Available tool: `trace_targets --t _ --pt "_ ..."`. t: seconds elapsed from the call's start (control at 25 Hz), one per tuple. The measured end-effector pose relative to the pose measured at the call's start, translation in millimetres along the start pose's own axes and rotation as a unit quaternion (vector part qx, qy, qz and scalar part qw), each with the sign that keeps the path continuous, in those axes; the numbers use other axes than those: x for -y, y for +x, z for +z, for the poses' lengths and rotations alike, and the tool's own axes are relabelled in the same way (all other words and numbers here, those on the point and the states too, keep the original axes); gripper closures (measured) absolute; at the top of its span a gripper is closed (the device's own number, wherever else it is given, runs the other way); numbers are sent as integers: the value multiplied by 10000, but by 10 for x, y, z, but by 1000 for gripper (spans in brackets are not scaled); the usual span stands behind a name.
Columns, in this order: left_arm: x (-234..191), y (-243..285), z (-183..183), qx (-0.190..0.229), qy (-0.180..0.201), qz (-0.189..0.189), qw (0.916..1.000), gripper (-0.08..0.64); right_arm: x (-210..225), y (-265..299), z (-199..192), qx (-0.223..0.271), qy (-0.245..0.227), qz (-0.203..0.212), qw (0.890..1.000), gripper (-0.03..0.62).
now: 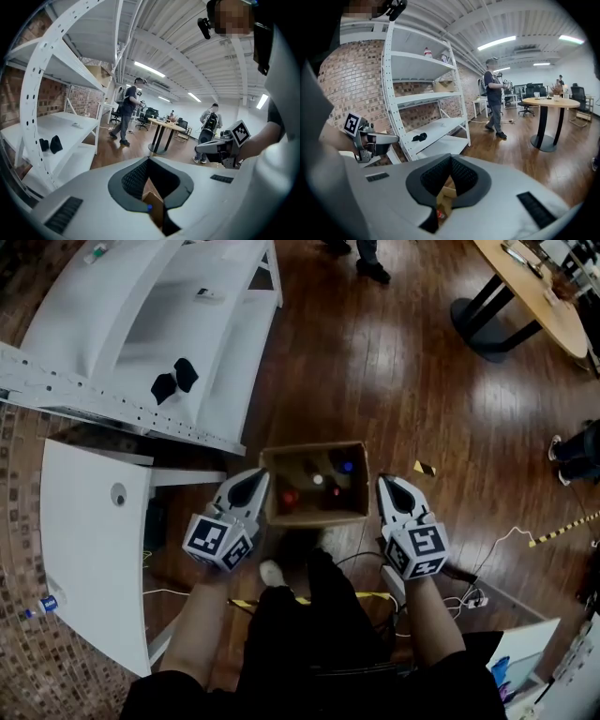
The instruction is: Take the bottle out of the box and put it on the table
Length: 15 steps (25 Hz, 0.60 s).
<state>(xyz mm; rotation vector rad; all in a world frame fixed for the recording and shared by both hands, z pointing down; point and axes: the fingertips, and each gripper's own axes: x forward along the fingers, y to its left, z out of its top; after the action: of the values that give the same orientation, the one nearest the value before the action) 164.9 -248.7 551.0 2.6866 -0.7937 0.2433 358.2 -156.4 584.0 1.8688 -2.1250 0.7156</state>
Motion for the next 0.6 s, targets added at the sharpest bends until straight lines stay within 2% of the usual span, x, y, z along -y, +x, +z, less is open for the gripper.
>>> trace_targets --t 0.12,0.32,0.44,0.6 --pt "15 120 -204 -142 25 -132 9998 555 21 102 -119 18 84 -4 10000 591" --pt "109 242 -609 -208 121 -555 9982 555 -4 290 -462 138 220 12 9997 591" --pt "36 228 -956 -172 280 -716 9969 555 -105 481 -777 204 106 -3 9997 591" --pt "-240 334 -1583 73 445 -899 9949 555 -147 924 -1271 416 -280 51 9987 591"
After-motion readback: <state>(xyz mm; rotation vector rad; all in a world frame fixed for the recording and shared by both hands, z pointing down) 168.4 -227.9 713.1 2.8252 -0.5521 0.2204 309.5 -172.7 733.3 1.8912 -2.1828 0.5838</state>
